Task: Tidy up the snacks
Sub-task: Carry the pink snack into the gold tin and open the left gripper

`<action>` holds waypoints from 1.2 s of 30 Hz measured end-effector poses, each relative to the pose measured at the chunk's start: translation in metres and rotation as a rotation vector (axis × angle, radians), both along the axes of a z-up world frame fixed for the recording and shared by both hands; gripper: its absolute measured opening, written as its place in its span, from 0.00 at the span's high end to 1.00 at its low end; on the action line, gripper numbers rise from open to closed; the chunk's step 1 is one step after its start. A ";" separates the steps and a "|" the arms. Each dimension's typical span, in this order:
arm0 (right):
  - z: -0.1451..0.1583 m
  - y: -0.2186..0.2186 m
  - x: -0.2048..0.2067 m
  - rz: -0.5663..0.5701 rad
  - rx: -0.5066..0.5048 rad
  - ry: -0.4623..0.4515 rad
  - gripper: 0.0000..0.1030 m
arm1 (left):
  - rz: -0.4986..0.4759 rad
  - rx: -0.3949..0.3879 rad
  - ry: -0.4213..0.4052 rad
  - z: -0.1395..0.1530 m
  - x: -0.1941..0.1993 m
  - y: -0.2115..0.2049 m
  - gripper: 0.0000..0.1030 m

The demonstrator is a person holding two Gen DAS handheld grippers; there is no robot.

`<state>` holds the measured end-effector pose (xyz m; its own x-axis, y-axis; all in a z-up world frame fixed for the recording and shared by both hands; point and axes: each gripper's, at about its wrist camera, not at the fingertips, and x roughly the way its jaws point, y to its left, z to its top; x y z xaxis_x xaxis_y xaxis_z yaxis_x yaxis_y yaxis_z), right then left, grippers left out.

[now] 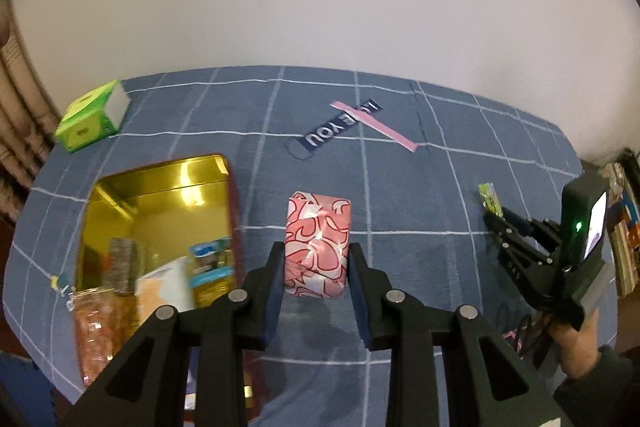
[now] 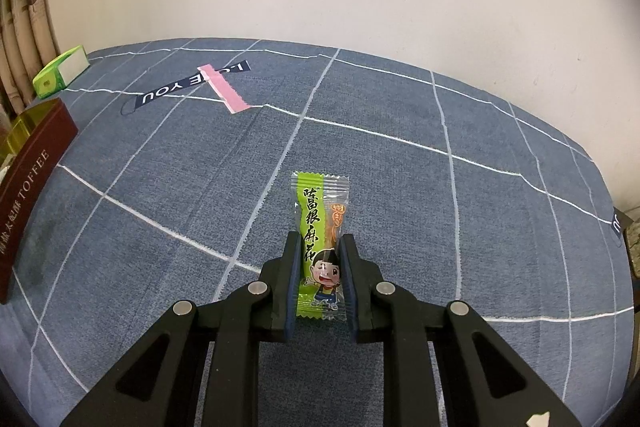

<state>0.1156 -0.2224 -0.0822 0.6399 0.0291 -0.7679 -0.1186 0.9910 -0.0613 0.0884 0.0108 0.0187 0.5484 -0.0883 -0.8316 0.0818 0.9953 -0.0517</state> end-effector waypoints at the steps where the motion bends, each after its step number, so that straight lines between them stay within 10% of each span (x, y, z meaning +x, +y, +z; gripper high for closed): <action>1: 0.000 0.000 0.000 0.000 0.000 0.000 0.83 | 0.014 -0.004 -0.002 0.004 -0.001 0.008 0.71; 19: -0.002 0.001 0.000 0.001 -0.007 -0.002 0.82 | 0.234 0.153 0.044 -0.011 0.015 0.140 0.71; 36: -0.002 0.001 0.001 0.001 -0.010 -0.003 0.82 | 0.144 0.192 0.118 -0.052 0.046 0.140 0.71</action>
<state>0.1162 -0.2214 -0.0839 0.6421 0.0222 -0.7663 -0.1191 0.9903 -0.0712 0.1339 0.1512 -0.0329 0.4416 0.1495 -0.8846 -0.0568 0.9887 0.1387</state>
